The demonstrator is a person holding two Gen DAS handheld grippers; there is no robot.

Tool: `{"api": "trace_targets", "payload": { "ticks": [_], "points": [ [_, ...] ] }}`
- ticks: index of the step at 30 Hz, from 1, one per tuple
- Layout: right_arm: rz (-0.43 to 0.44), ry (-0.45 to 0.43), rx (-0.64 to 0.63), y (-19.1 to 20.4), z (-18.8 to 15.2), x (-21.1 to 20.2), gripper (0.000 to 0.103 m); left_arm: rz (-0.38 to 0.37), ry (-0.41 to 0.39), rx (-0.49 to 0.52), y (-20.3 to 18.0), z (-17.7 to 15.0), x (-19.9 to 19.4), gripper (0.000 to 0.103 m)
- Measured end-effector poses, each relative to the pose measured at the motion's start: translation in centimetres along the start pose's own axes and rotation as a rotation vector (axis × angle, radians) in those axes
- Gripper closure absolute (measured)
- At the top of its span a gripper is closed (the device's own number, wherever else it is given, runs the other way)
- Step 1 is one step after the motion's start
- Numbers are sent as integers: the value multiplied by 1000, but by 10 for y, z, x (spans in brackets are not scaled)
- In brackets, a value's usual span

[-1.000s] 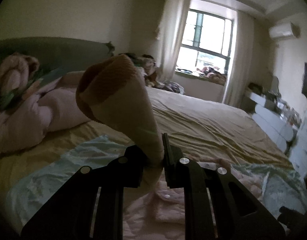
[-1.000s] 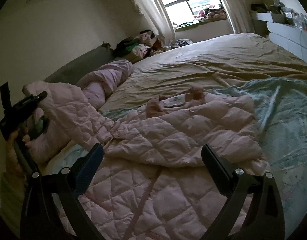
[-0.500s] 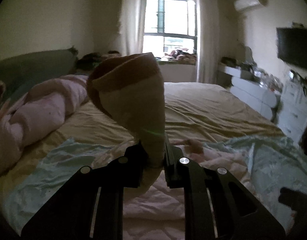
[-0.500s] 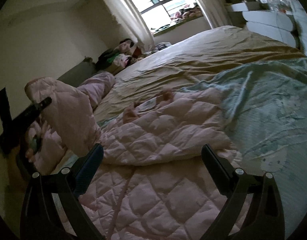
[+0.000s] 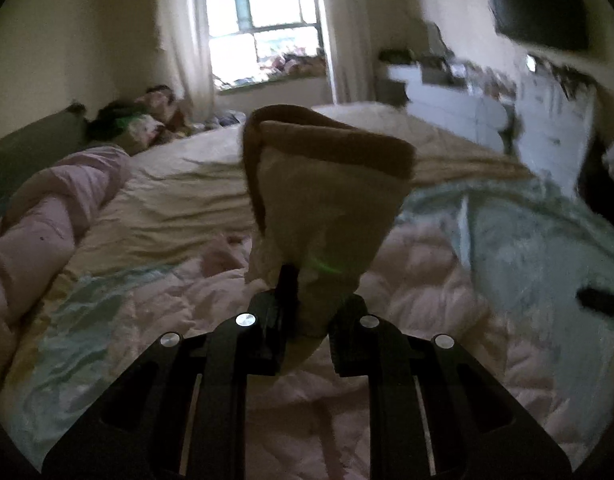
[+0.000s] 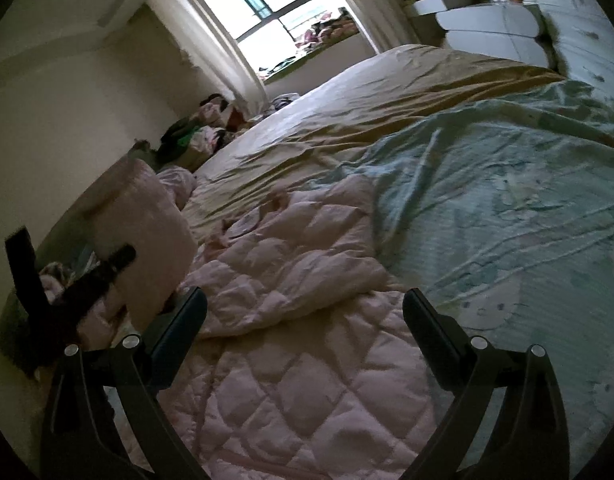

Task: Fold large clothes
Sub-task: 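Lower the sleeve onto the coat and open the left tool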

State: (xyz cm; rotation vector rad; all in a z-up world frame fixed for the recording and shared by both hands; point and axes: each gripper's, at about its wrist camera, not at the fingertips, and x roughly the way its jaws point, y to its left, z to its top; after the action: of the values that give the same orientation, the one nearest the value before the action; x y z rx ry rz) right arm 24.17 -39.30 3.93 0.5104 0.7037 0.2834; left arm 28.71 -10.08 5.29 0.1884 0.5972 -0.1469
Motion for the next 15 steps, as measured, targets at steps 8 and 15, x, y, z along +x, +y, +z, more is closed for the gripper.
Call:
{"api": "trace_targets", "payload": {
  "ticks": [8,15],
  "points": [
    [-32,9,-20,-4,4,-6,5,-31,107,87,-32,-40,29,92],
    [-51,-8,-43,4,10,-12,5,-22,155,186,-56,-58,43,82]
  ]
}}
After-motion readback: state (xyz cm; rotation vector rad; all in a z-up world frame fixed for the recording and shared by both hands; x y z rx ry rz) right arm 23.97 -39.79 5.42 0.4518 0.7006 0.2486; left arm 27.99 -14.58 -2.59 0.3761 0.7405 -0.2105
